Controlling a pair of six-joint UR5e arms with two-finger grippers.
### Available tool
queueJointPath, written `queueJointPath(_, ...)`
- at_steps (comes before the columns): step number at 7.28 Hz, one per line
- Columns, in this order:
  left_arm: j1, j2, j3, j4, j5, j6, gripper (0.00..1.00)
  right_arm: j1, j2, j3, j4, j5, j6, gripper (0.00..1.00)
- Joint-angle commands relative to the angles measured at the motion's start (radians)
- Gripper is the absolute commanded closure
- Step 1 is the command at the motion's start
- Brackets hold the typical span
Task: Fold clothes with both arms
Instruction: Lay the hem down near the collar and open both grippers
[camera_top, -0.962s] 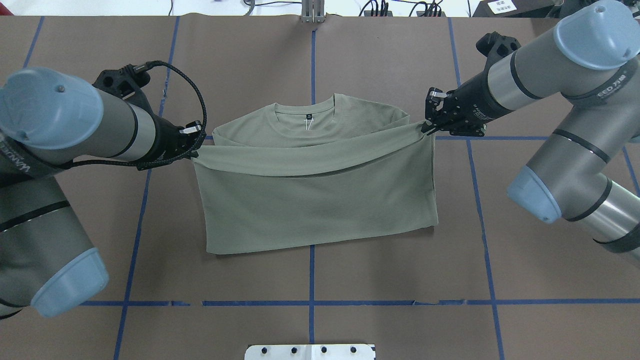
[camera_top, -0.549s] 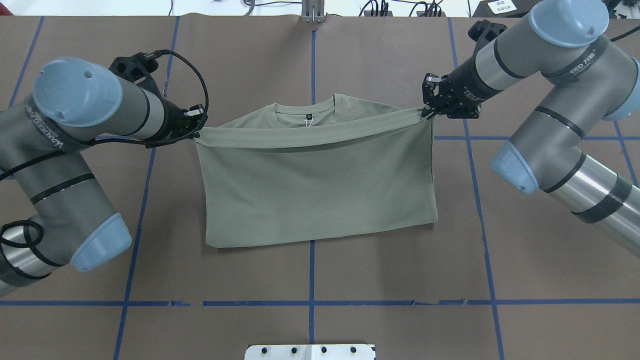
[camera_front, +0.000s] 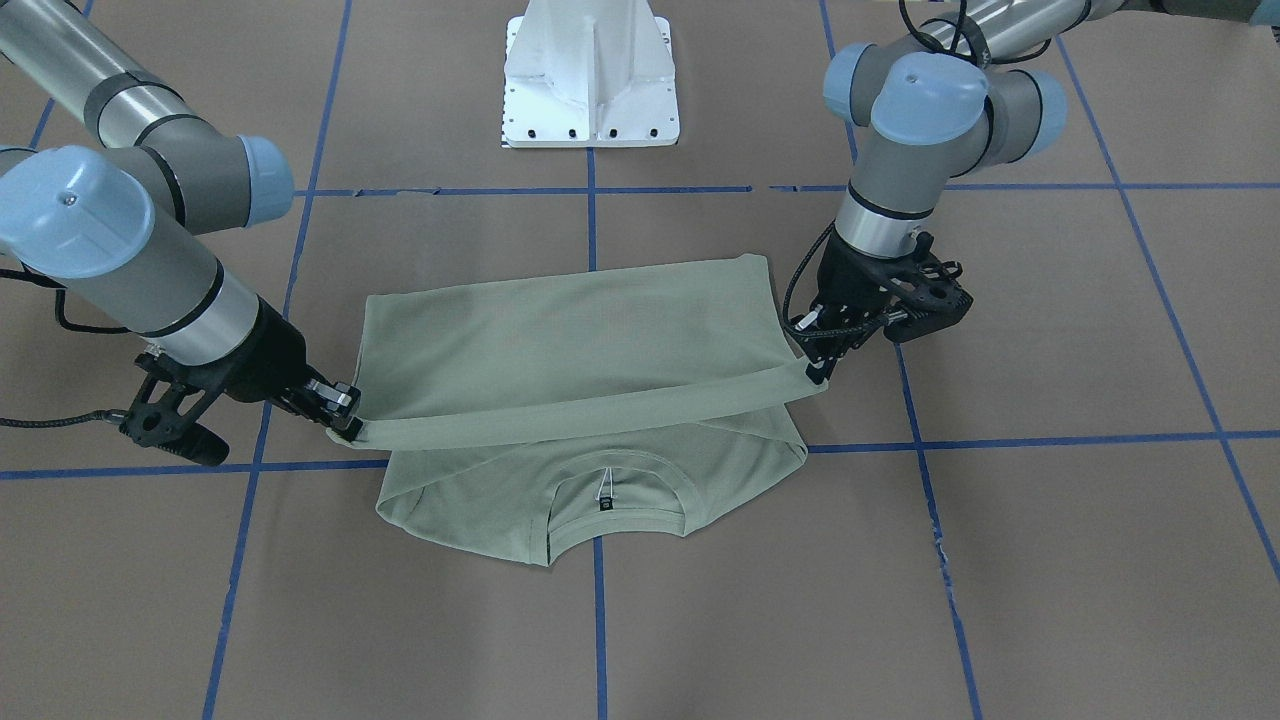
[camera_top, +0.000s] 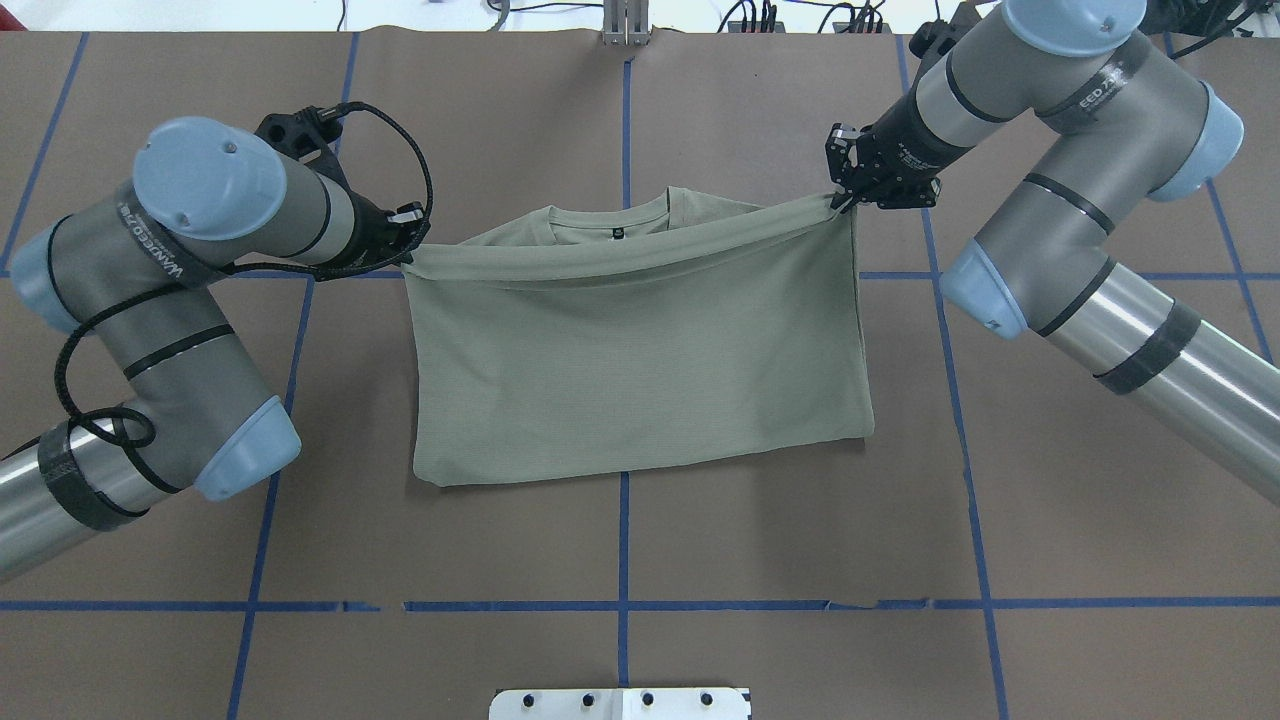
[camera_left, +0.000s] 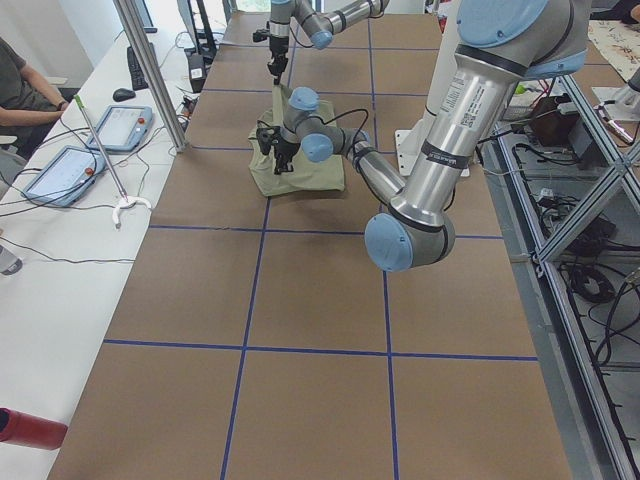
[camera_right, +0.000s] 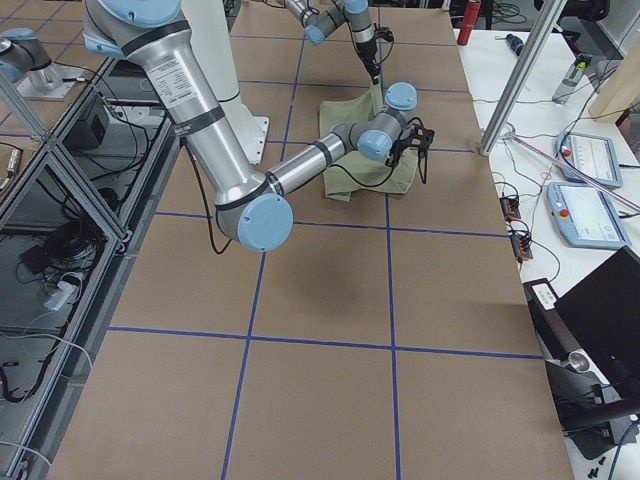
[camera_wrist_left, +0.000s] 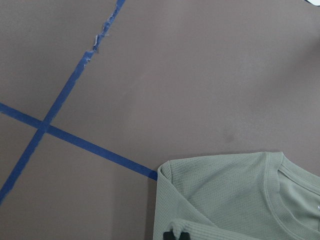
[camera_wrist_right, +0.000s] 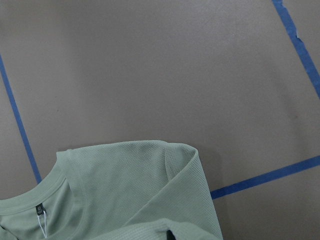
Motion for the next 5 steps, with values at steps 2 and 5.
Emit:
queueJointPath(2, -0.025, -0.046, 0.084, -0.001, 0.001, -0.001, 1.0, -0.002, 0.066, -0.093, 0.002, -0.002, -0.003, 1.0)
queueJointPath(5, -0.023, -0.115, 0.185, -0.004, 0.004, -0.009, 1.0, -0.007, 0.071, -0.113, 0.002, -0.019, -0.007, 1.0)
